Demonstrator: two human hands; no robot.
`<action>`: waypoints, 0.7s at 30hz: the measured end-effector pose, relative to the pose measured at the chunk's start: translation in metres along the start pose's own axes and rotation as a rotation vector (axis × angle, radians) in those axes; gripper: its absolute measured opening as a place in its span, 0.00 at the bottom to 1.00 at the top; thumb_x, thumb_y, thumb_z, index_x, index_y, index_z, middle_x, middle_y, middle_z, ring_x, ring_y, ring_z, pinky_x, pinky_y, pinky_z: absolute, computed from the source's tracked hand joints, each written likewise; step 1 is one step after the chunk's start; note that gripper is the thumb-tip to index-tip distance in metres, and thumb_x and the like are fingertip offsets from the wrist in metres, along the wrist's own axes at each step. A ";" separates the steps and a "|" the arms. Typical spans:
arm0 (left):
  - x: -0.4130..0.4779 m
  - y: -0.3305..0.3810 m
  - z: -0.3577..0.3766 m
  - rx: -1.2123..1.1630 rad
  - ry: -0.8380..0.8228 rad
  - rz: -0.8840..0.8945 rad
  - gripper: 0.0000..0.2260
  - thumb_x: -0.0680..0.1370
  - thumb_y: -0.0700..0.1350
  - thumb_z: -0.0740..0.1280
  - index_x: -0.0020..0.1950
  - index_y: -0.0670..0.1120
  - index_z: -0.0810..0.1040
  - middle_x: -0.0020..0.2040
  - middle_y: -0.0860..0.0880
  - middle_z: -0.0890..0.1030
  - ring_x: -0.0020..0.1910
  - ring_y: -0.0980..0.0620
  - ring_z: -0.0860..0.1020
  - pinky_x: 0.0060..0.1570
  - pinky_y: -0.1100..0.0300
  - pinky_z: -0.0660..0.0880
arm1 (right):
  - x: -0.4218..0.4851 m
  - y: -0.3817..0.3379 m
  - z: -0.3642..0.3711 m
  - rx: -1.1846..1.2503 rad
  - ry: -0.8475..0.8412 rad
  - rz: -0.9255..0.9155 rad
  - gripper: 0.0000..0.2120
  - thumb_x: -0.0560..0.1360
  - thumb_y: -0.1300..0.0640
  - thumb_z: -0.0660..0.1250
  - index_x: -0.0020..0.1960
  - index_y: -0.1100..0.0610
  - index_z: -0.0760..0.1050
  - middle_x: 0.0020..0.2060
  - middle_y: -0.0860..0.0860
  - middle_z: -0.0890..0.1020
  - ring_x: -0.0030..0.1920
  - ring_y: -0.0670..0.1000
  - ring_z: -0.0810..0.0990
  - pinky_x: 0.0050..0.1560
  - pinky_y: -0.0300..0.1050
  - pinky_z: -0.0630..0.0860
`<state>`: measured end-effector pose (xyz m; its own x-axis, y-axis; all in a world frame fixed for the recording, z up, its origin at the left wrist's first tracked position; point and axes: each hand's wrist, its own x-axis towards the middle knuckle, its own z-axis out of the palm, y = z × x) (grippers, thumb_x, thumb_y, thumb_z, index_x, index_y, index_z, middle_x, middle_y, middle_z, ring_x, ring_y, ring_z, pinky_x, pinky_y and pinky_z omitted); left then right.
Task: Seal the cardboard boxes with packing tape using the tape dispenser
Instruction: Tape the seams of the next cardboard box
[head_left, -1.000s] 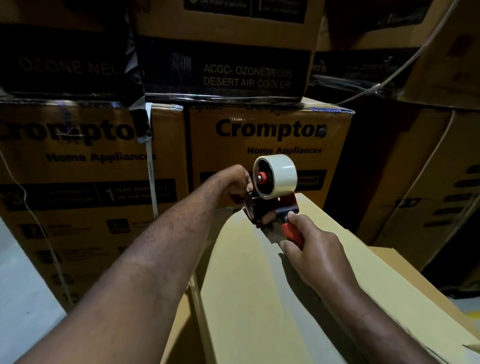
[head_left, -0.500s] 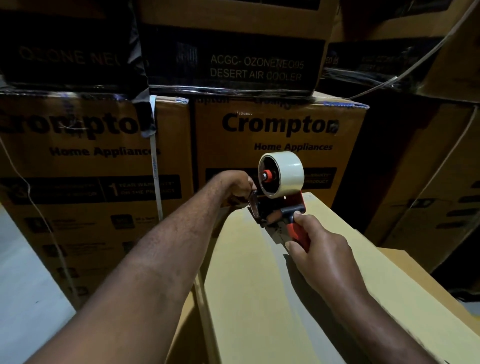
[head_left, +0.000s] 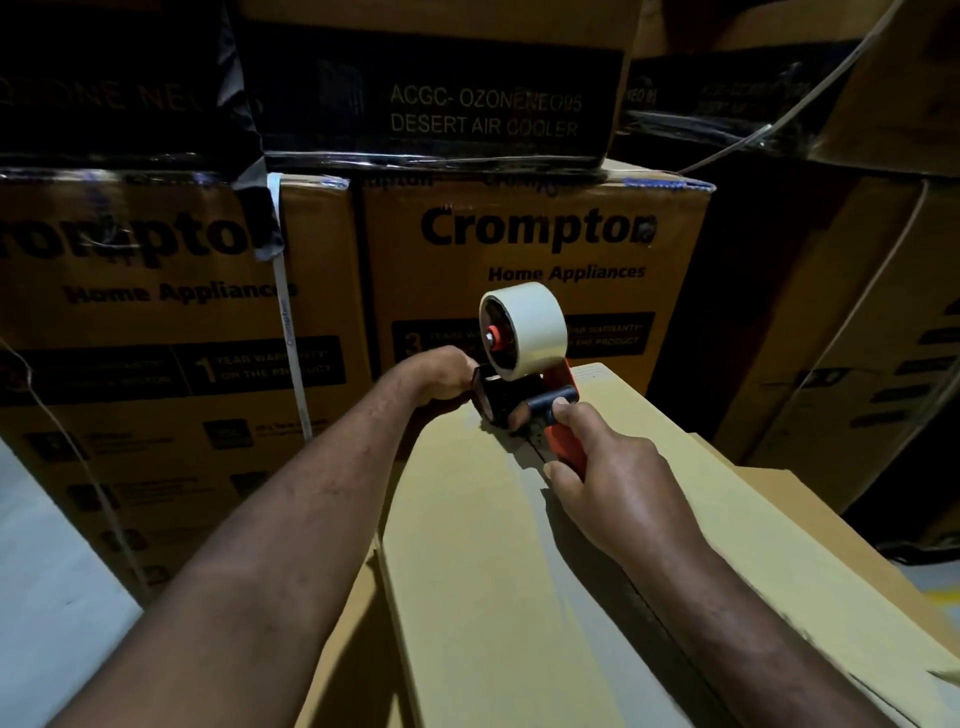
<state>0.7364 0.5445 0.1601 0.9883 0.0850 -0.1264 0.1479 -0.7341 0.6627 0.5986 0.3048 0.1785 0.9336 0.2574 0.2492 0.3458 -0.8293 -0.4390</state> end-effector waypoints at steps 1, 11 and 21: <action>0.001 0.002 0.001 0.023 0.002 -0.017 0.10 0.81 0.47 0.67 0.46 0.45 0.84 0.44 0.50 0.82 0.43 0.51 0.77 0.39 0.58 0.71 | 0.001 0.000 -0.002 0.013 0.000 0.007 0.27 0.79 0.48 0.65 0.73 0.38 0.58 0.58 0.54 0.80 0.52 0.56 0.79 0.46 0.50 0.80; -0.007 0.013 0.007 0.094 0.048 -0.039 0.11 0.81 0.46 0.67 0.51 0.40 0.85 0.41 0.46 0.80 0.38 0.51 0.74 0.40 0.56 0.72 | -0.012 0.005 -0.022 -0.004 -0.025 -0.005 0.27 0.78 0.50 0.65 0.73 0.40 0.60 0.58 0.53 0.79 0.50 0.54 0.79 0.48 0.52 0.81; -0.025 0.030 0.017 0.255 0.210 0.039 0.08 0.78 0.52 0.72 0.52 0.50 0.85 0.42 0.53 0.82 0.41 0.54 0.79 0.38 0.57 0.75 | -0.042 0.012 -0.041 -0.049 -0.053 0.009 0.28 0.79 0.49 0.65 0.74 0.39 0.58 0.58 0.52 0.78 0.48 0.51 0.75 0.47 0.47 0.80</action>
<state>0.7155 0.5094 0.1706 0.9829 0.1711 0.0677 0.1224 -0.8825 0.4542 0.5601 0.2635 0.1978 0.9408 0.2744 0.1991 0.3336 -0.8544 -0.3984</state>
